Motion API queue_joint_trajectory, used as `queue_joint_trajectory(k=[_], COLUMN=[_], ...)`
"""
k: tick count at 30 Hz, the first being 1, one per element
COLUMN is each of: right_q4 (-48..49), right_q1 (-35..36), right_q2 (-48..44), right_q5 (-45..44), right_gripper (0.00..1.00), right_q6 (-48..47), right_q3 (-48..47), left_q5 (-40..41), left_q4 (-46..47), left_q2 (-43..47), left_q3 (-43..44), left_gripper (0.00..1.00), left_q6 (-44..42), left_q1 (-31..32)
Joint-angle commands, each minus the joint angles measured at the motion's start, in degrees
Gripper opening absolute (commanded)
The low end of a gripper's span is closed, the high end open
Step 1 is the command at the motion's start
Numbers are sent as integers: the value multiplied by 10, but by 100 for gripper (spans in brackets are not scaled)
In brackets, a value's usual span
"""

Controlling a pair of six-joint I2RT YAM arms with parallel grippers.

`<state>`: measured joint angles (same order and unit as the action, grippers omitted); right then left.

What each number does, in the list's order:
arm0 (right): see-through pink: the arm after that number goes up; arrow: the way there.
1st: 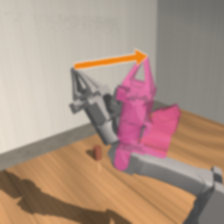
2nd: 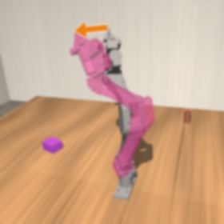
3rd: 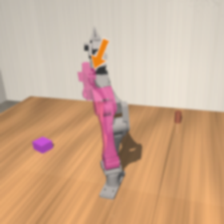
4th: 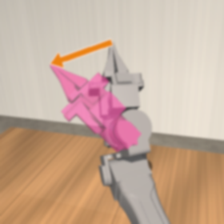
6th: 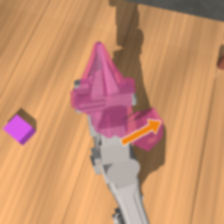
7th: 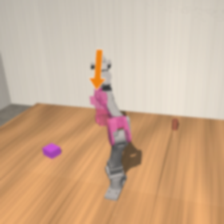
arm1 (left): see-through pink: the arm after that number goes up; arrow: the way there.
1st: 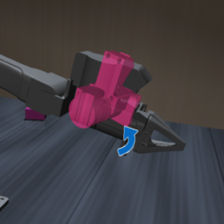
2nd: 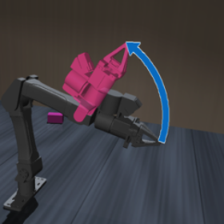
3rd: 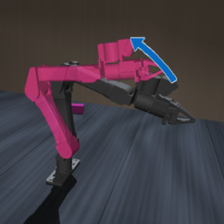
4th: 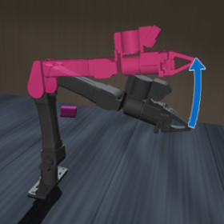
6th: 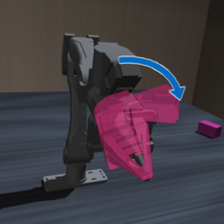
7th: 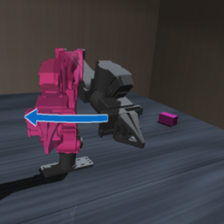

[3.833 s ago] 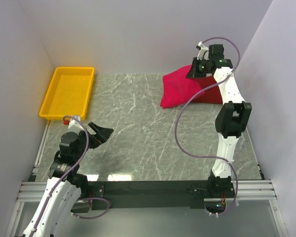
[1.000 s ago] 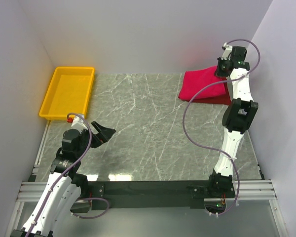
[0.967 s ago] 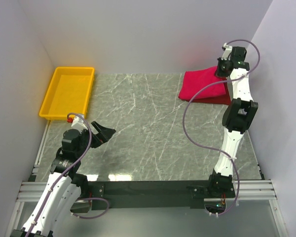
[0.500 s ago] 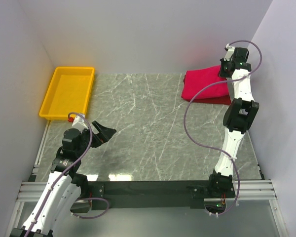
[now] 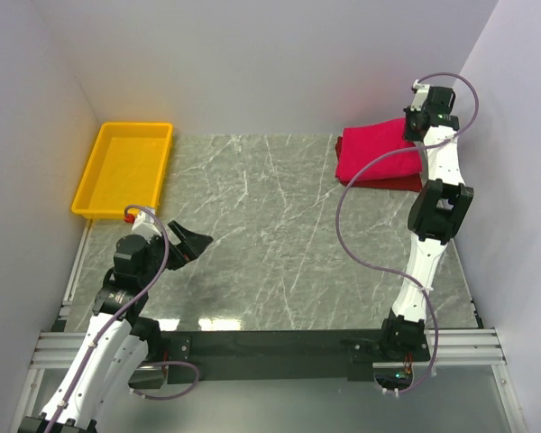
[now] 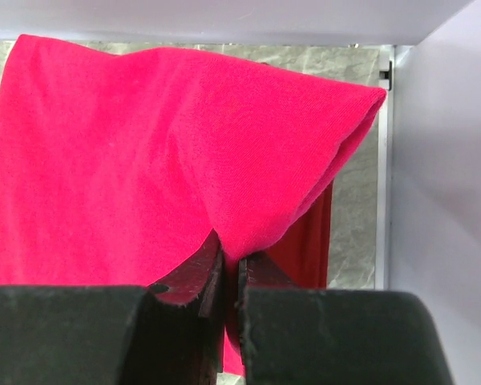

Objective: Fold and stack the t-shirts
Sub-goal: Neatly place the folded tshirt to the corner

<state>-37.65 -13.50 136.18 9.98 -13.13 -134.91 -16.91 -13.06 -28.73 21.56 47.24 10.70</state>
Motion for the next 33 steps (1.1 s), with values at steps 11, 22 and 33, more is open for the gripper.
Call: queue_joint_trajectory(k=[11, 22, 33], right_q4=[51, 65, 91], right_q1=[2, 8, 23], right_q2=[7, 15, 30], right_q5=[-28, -53, -65], right_gripper=[5, 7, 7], right_q6=[-26, -63, -91], right_q3=[-25, -25, -36], left_q5=[-12, -16, -16], left_q4=[22, 24, 25], left_q2=[4, -5, -14], left_q3=[1, 2, 2], left_gripper=[99, 99, 99], left_q6=[-11, -13, -15], left_q1=[-2, -2, -2])
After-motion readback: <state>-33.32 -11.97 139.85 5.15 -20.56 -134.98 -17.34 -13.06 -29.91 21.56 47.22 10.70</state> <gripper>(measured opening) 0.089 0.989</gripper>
